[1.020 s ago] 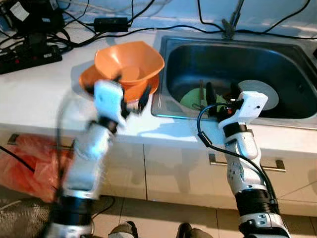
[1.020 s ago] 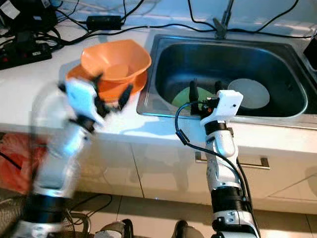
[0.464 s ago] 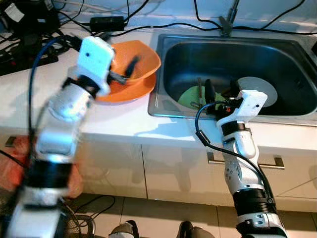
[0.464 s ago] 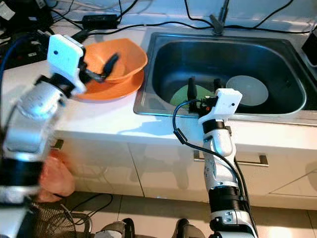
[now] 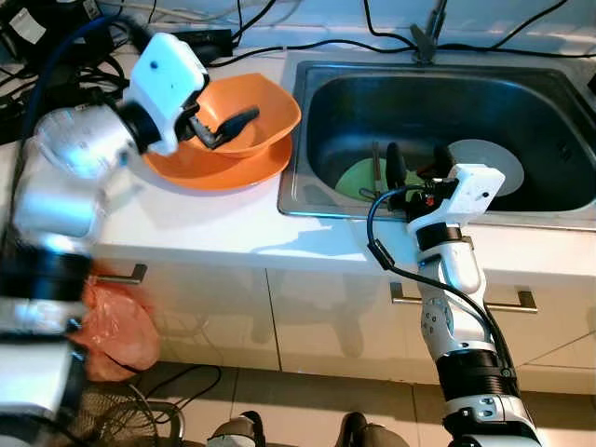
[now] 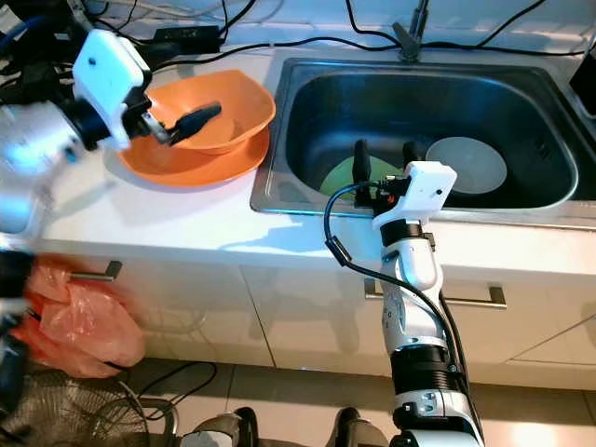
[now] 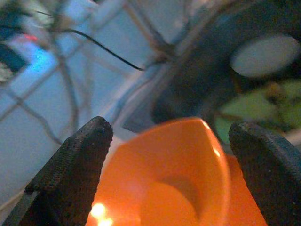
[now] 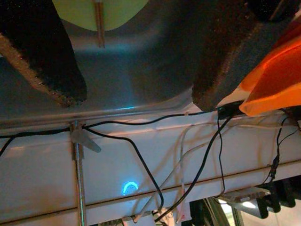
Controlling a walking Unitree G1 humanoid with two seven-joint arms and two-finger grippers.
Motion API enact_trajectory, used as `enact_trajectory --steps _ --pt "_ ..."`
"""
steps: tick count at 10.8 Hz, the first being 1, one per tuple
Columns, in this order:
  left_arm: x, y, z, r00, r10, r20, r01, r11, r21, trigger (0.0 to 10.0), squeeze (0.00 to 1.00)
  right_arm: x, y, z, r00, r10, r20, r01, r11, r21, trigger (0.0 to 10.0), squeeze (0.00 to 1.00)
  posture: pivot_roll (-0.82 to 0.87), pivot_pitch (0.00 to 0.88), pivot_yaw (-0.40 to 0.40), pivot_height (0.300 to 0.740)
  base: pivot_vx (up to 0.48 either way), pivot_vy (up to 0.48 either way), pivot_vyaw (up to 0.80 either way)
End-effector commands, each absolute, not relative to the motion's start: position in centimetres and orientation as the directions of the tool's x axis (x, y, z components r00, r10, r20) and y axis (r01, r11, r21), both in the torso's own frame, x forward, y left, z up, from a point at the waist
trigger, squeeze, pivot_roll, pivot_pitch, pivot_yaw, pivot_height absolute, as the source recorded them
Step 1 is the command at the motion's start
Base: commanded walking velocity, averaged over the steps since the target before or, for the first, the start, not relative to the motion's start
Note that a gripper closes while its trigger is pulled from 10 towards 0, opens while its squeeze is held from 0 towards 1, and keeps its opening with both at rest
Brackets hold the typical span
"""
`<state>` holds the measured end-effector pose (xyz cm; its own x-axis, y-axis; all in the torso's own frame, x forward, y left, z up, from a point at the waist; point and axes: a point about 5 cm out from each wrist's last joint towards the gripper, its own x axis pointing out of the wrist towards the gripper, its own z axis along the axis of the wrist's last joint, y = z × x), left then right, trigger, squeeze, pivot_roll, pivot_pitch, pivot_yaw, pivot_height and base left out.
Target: Kitchen organization
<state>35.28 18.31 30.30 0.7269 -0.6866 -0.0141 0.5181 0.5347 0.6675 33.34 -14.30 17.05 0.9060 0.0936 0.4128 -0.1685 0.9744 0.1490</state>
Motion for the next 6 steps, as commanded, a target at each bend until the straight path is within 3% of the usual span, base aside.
enact_trajectory --steps 1,3,6 --pt "35.6 18.5 29.8 0.707 -0.698 -0.113 0.568 0.466 0.679 10.0 0.00 33.1 -14.2 14.4 0.949 0.086 0.304 -0.146 0.973 0.181 10.0 0.00 0.18 0.144 0.082 0.740 0.000 0.000 0.00" --pt "36.4 18.8 27.7 0.696 -0.641 -0.322 0.620 0.312 0.719 10.0 0.00 33.2 -13.9 14.4 0.949 0.090 0.303 -0.152 0.971 0.187 10.0 0.00 0.18 0.135 0.084 0.740 0.000 0.000 0.00" --pt "36.9 18.2 27.0 0.695 -0.641 -0.327 0.613 0.289 0.736 10.0 0.00 33.2 -13.8 14.5 0.947 0.089 0.308 -0.152 0.970 0.189 10.0 0.00 0.18 0.134 0.085 0.740 0.000 0.000 0.00"
